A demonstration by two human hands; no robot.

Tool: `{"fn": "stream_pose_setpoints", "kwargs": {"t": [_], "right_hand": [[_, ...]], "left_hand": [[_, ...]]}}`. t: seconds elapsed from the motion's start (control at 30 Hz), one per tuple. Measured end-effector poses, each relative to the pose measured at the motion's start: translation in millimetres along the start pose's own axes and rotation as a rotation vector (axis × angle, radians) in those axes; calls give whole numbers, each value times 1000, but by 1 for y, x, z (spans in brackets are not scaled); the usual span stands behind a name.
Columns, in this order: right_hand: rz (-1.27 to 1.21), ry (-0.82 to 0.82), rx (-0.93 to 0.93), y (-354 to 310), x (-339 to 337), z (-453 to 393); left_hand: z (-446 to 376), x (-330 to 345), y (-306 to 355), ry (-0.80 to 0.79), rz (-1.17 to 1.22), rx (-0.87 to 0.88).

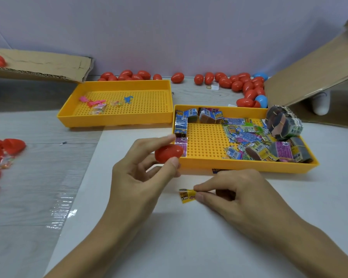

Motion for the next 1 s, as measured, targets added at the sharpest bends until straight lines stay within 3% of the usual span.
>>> {"fn": "stream_pose_setpoints", "kwargs": {"t": [0.1,0.23,0.33,0.5,0.73,0.83,1.0], "right_hand": [[-85,27,21,0,-2,-1],[-605,-1,245,-3,-10,-6],[-791,11,385,-8,-11,-7],[-748,183,248,-16,-7,-4],[-867,38,367,-20,-6,-4],[-889,-63,444,-19,-9,-5],[-910,-119,459,-21,-11,-4]], "left_hand": [[0,-1,1,-2,-25,-7],[1,-1,1,-23,-21,-22],[3,0,0,-46,-53,-30],[9,3,3,-183,-95,-86],[10,4,1,-200,-118,-144],[8,5,0,-209,-155,-54],[6,4,-5,-180,-50,-109]]}}
Point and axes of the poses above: each hand's wrist, its own z-axis away from the middle knuckle, its own x-axis out of the palm, y = z × x, the point moved 1 cm from there along -z, towards the middle knuckle, and after that the axes turned 6 degrees about y, right-handed, at the moved point
